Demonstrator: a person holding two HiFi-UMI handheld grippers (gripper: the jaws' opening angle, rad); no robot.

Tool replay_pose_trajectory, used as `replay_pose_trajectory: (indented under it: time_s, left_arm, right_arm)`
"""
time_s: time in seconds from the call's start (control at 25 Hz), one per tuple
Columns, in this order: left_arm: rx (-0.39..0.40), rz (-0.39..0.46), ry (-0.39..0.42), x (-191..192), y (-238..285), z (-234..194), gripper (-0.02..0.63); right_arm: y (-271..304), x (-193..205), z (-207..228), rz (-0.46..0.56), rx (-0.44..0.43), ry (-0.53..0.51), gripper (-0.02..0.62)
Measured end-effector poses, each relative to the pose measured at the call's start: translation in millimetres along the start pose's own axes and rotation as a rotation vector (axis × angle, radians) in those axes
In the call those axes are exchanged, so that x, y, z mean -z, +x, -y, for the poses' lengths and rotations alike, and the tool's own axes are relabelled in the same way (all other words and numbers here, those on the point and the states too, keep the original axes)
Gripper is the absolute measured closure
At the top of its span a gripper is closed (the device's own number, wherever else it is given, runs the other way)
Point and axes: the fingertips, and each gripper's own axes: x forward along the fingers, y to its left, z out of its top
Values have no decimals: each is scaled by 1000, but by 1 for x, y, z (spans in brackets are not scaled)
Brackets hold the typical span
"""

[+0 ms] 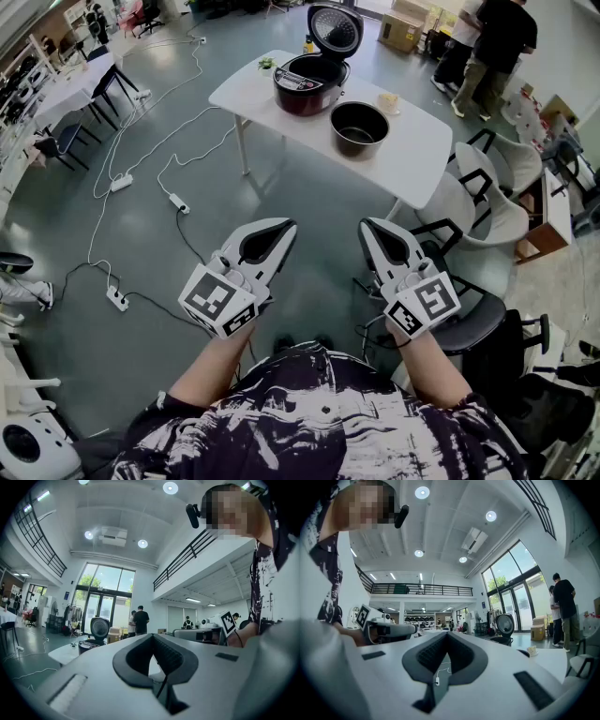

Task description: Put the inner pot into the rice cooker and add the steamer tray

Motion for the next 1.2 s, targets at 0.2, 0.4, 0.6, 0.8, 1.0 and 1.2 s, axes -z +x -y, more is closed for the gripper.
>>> replay_pose_trajectory:
  time_s: [0.2,0.4,0.6,0.8,1.0,1.2]
  left_arm:
    - [-1,1,-5,-1,-4,2,601]
    - [-6,-5,-9,1,-5,-1,601]
    - [-9,-3,-15,0,-9,-4,601]
    - [-13,2,-16,0,-9,-5,601]
    - [-17,-3,-22,3,-13,-6,601]
    - [-18,-5,-22,6,-19,-12,601]
  right_arm:
    - [-3,0,-3,-2,1,1,598]
    - [1,4,-5,-10,-5,6,598]
    - [6,-3,-11,35,-29,29,597]
    - [14,-4,-19,74,-34,52,44]
    - [14,4,-27,51,-57,45,43]
    - [20,10,-29,31,-56,43,43]
